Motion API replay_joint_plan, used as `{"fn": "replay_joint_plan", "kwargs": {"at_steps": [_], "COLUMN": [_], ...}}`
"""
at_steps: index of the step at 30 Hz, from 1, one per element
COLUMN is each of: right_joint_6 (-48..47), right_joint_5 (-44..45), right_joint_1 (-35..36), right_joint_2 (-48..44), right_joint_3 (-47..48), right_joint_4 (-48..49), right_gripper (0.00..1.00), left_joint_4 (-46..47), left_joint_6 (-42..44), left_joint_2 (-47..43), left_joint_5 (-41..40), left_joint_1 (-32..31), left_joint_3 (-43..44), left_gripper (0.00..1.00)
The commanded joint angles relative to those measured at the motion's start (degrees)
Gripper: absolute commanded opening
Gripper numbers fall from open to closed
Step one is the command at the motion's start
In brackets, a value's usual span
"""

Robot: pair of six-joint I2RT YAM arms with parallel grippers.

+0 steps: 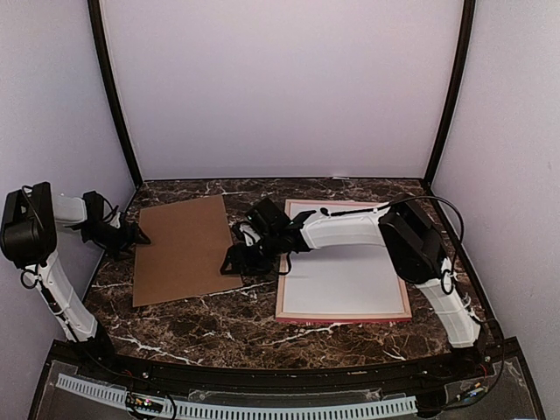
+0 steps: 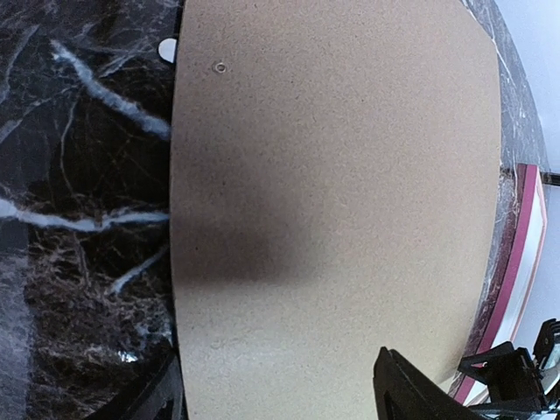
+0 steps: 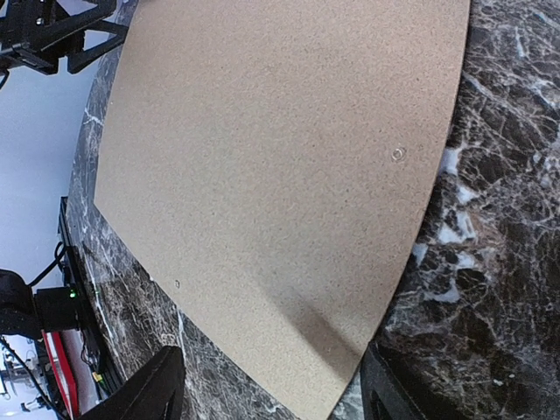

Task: Put the photo into the frame
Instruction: Pick up the backboard from the center of the board.

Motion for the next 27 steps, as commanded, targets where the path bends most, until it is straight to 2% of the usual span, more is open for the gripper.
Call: {"fn": "replay_joint_plan", "kwargs": {"at_steps": [1, 19, 27], "right_joint_6": [-0.67, -7.27, -9.91], "right_joint_5": [0.35, -5.87, -9.13], "right_joint_1": [-0.24, -1.76, -2.33], "right_joint_2": [-1.1, -3.75, -3.94], "right_joint_3": [-2.74, -8.15, -10.05], "right_joint_4": [0.85, 1.07, 1.43], "right_gripper": [0.7, 0.68, 0.67], "left_joint_4": [-1.16, 8.21, 8.0], "left_joint_6": [-1.57, -6.41, -8.1], "left_joint_2": [-2.77, -13.79, -18.74], "left_joint_5": [10.0, 23.6, 24.76], "left_joint_1": [-1.88, -3.82, -5.7], "left_joint_3": [-2.68, -9.06, -9.31], "left_gripper": [0.77, 0.63, 0.55]}}
